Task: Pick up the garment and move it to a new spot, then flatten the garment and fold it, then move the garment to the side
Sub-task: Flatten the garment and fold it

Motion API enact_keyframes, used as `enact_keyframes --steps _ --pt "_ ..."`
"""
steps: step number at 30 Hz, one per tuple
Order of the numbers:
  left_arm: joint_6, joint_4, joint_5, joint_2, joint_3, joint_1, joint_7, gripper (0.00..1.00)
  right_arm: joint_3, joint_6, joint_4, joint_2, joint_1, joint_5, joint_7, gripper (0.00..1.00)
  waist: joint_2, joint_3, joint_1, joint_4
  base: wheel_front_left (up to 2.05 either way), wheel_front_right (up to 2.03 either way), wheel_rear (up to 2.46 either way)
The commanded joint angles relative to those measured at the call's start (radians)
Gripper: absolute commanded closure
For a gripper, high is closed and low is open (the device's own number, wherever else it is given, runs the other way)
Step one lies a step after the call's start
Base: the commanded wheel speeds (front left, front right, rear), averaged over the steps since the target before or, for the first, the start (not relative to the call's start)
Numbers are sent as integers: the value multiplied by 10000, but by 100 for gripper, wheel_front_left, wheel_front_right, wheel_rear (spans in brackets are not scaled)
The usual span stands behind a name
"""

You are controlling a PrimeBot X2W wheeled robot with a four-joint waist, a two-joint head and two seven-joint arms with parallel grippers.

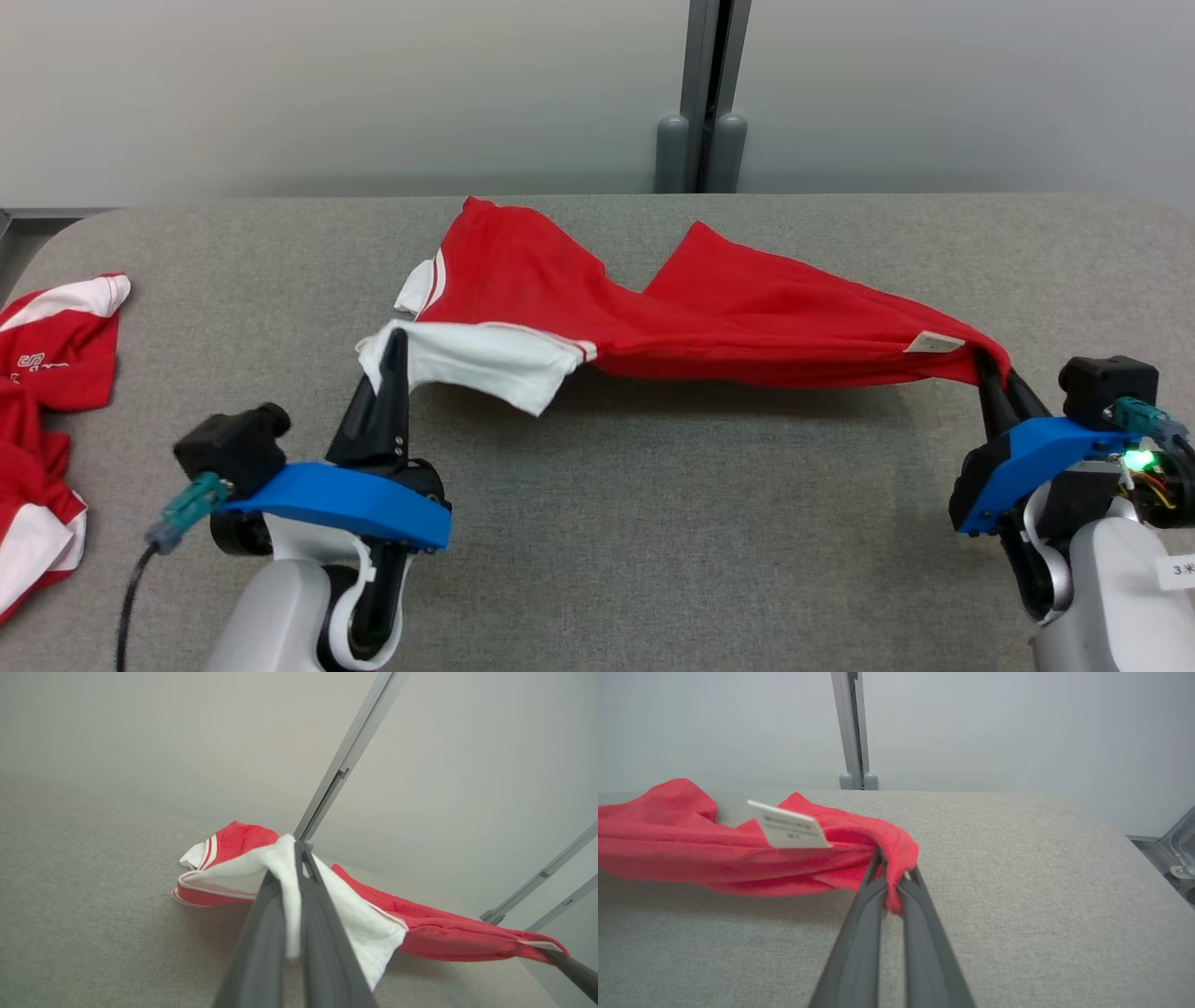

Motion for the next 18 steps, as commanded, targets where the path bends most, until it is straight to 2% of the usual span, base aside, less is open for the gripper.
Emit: enact_keyframes --steps 1,6,11,15,18 --pt "-20 -660 -180 84 159 144 77 100 18 -1 -635 -45 354 110 289 100 -4 -148 -1 -82 0 0 0" --pt "168 -3657 -828 375 633 339 735 100 173 -1 -3759 -40 1435 371 1683 100 -4 -342 -1 -200 0 0 0" --pt "483 -5973 -1238 641 673 2 1788 100 251 -1 -6977 -40 2026 528 2847 100 -4 -279 -1 -332 0 0 0" --pt "762 -7029 -1435 905 708 -586 2669 100 355 -1 -8951 -208 1761 271 3484 100 -4 -50 -1 -483 0 0 0" --pt "859 -7161 -1472 1170 700 -1238 3291 100 422 -1 -9515 -521 1271 348 3938 100 -4 244 -1 -618 0 0 0"
